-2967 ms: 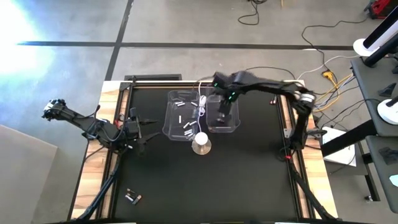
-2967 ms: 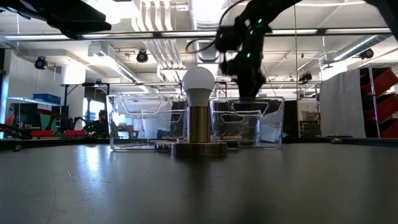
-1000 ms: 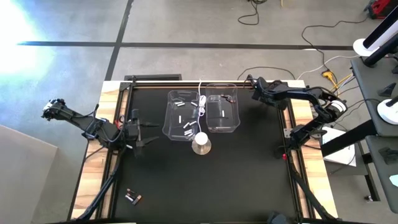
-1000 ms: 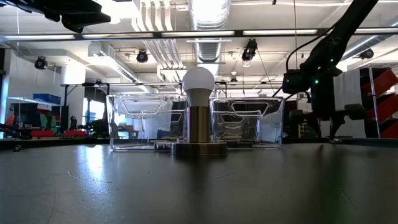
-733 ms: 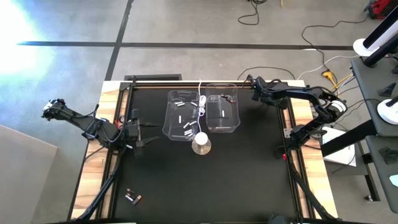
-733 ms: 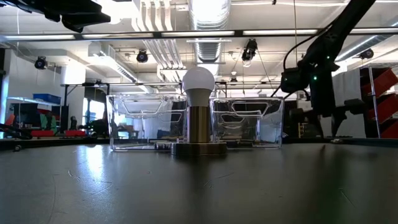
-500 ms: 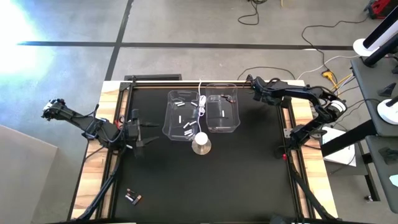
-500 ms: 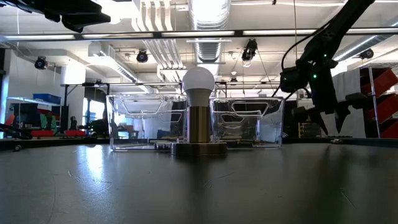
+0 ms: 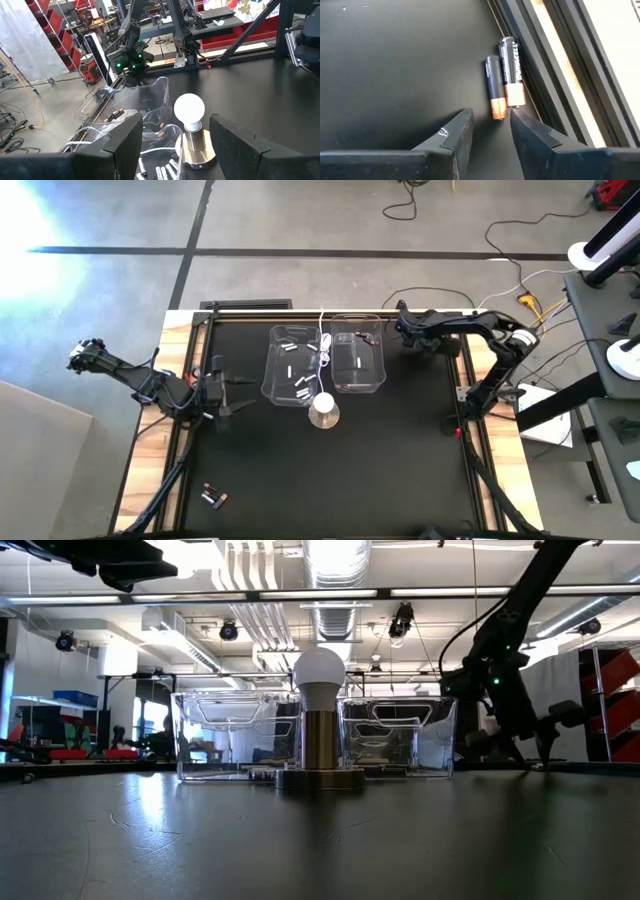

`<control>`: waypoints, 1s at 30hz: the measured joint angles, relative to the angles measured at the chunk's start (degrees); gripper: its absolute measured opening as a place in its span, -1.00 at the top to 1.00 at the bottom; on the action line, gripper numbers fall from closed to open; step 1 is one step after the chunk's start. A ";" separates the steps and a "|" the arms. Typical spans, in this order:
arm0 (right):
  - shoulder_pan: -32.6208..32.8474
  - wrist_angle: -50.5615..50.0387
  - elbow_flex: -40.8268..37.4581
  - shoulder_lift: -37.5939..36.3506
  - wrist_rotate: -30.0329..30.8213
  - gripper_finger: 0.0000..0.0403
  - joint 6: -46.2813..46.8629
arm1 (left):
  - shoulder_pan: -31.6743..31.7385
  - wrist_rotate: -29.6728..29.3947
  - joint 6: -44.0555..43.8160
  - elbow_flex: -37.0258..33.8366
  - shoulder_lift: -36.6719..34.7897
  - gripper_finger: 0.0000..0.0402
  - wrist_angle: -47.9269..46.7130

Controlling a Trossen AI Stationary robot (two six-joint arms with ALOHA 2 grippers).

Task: Sort batteries
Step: Put the black battery into the right transparent bin

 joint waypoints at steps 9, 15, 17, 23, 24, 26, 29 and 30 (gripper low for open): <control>0.68 2.06 -0.09 -0.81 -3.23 0.53 -2.38 | 0.00 -0.02 0.00 0.00 0.00 -0.03 -0.15; 0.83 2.49 -0.15 -3.45 -6.11 0.63 -2.08 | 0.00 -0.02 0.00 0.00 0.00 -0.03 -0.15; 0.73 2.23 -0.15 -3.84 -6.14 0.64 2.04 | 0.00 -0.02 0.00 0.00 0.00 -0.03 -0.17; 0.59 1.93 -0.15 -3.97 -4.95 0.53 10.34 | 0.00 -0.02 0.00 -0.02 0.00 -0.03 -0.20; 0.59 1.92 -0.15 -3.97 -4.88 0.49 11.24 | 0.00 -0.02 -0.02 -0.02 0.00 -0.03 -0.22; 0.59 2.02 -0.15 -3.99 -3.94 0.41 12.68 | 0.00 -0.02 0.00 -0.01 0.00 -0.03 -0.56; 0.59 4.04 -0.15 -4.02 -2.61 0.29 12.49 | 0.00 -0.02 -0.01 -0.01 0.00 -0.03 -1.12; 0.58 5.01 -0.15 -4.05 -2.38 0.26 12.22 | 0.00 -0.02 0.00 -0.01 0.00 -0.03 -1.28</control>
